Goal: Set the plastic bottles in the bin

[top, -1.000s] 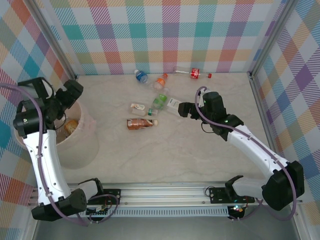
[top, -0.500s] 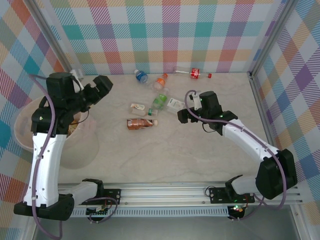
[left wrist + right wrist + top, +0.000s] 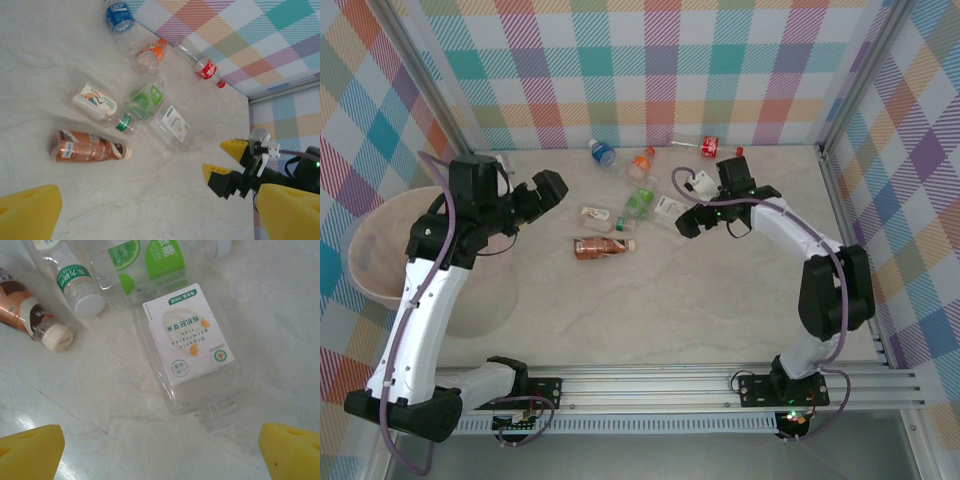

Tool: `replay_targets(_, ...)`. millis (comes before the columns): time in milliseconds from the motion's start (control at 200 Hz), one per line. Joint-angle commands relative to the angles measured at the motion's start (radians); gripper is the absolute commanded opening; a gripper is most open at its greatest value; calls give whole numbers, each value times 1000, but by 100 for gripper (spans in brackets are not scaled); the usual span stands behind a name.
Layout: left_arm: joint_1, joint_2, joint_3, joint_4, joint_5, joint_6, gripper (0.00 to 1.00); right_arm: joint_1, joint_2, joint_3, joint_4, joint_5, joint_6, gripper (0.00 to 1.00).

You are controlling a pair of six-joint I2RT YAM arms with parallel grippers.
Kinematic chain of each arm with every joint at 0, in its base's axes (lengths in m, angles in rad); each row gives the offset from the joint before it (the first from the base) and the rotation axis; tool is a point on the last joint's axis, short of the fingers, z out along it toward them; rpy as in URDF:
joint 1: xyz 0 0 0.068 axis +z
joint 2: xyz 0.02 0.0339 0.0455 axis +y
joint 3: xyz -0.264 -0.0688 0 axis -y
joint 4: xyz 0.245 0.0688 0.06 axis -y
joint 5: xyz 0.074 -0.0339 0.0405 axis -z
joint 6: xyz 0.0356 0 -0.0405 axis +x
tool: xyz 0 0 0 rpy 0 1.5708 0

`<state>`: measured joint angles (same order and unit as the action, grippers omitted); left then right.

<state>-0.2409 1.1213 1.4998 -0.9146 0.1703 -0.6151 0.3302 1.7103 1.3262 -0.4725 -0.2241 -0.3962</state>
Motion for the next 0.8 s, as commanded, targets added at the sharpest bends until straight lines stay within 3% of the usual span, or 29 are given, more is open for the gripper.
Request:
replay_targets(0,-14,-50,-10,-13,-11,-10,100,-13,84,101,-123,-74,-215,100)
replay_targets(220,-14,-89,-11,-54,-35,-4,100,-19,233,199,-153,-31,-416,100)
replay_targets(585,-14,-122,-21,-105,-87,0,100,-19,520,528,-330,-19,-501,100)
replay_targets(795,-14,-109,-23,-98,-83,-2,100,-19,568,556,-382,-73,-508,100)
